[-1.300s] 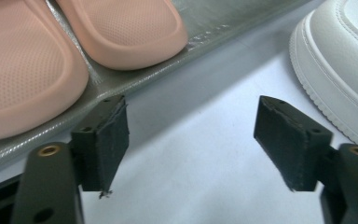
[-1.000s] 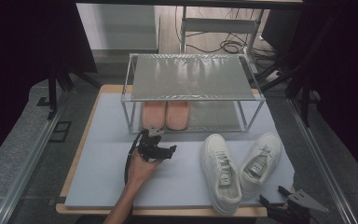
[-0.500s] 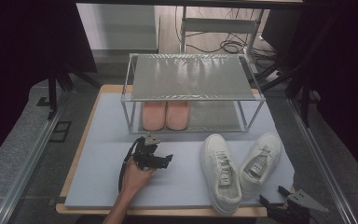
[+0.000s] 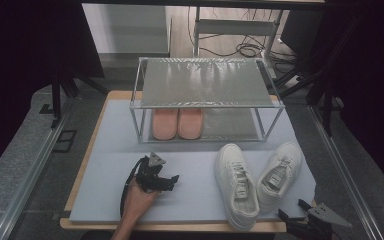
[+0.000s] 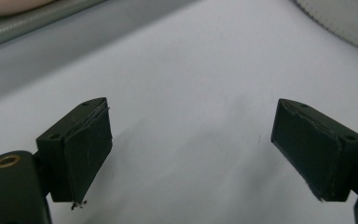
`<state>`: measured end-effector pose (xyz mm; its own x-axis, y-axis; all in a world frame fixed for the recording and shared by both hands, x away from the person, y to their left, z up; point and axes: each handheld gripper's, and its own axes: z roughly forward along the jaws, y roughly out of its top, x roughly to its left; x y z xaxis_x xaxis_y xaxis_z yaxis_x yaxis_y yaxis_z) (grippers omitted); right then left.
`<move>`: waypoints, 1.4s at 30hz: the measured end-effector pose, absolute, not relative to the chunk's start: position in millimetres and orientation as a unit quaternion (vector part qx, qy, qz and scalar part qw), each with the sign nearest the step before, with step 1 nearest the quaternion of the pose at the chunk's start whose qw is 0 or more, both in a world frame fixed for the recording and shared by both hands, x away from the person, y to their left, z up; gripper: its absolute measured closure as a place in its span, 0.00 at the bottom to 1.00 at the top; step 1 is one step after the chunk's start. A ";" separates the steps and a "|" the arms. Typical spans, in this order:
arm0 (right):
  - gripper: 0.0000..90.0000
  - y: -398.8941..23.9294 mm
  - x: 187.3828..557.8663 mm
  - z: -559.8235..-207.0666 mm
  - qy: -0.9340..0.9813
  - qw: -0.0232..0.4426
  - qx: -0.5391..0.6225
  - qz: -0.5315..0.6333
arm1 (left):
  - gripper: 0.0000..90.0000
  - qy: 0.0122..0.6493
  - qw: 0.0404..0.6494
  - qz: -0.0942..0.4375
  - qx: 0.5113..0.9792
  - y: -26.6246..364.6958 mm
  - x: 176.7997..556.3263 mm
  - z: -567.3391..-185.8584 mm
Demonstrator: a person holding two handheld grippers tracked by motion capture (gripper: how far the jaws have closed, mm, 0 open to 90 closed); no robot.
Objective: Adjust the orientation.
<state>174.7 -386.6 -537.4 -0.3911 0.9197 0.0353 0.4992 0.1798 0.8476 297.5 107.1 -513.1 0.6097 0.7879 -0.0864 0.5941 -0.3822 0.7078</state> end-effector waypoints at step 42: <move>0.18 -382.3 171.4 -519.6 0.756 0.212 0.487 0.383 | 0.14 0.433 0.340 0.158 0.820 127.9 268.7 -523.7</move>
<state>171.4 -382.3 -519.6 -0.4350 0.8989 0.0524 0.5743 0.2321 0.7851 268.7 127.9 -523.7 0.5751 0.8173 -0.0347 0.6020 -0.3941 0.6945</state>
